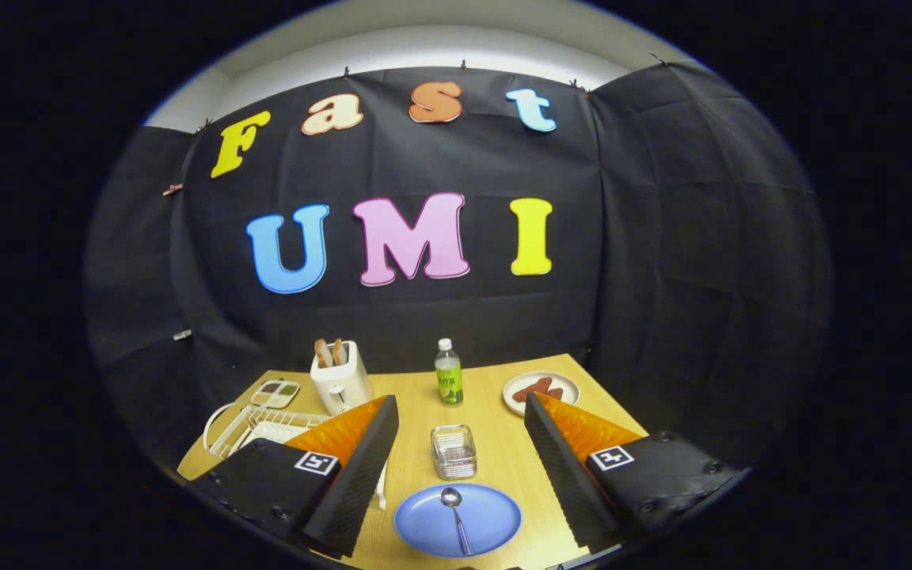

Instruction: Take the plate from the dish rack, then take the spoon from the basket and place it into the plate.

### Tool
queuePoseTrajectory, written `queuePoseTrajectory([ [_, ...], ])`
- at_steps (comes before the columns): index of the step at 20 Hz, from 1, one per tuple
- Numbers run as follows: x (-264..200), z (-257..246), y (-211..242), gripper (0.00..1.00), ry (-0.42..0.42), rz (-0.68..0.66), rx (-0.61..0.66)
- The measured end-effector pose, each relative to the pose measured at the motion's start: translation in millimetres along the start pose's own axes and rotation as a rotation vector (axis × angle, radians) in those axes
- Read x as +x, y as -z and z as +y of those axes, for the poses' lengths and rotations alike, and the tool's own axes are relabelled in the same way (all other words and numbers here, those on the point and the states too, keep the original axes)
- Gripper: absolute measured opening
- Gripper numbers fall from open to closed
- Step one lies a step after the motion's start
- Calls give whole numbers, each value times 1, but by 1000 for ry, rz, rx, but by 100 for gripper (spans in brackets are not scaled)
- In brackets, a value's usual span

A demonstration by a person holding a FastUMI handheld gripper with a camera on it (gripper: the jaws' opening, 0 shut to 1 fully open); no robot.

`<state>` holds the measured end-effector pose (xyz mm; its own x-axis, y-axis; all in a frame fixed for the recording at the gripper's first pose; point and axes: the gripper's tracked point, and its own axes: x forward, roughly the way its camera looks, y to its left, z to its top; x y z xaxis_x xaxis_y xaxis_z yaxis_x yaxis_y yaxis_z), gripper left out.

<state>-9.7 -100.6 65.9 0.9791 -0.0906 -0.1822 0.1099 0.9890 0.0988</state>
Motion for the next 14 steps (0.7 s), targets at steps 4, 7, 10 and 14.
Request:
queuePoseTrajectory([
  [4, -18, -22, -35, 99, 38, -66, 14],
  [7, -28, -41, -43, 99, 69, -101, -23],
  [10, -32, -50, -47, 99, 73, -111, -6],
  [14, -29, -63, -51, 99, 77, -120, 36],
])
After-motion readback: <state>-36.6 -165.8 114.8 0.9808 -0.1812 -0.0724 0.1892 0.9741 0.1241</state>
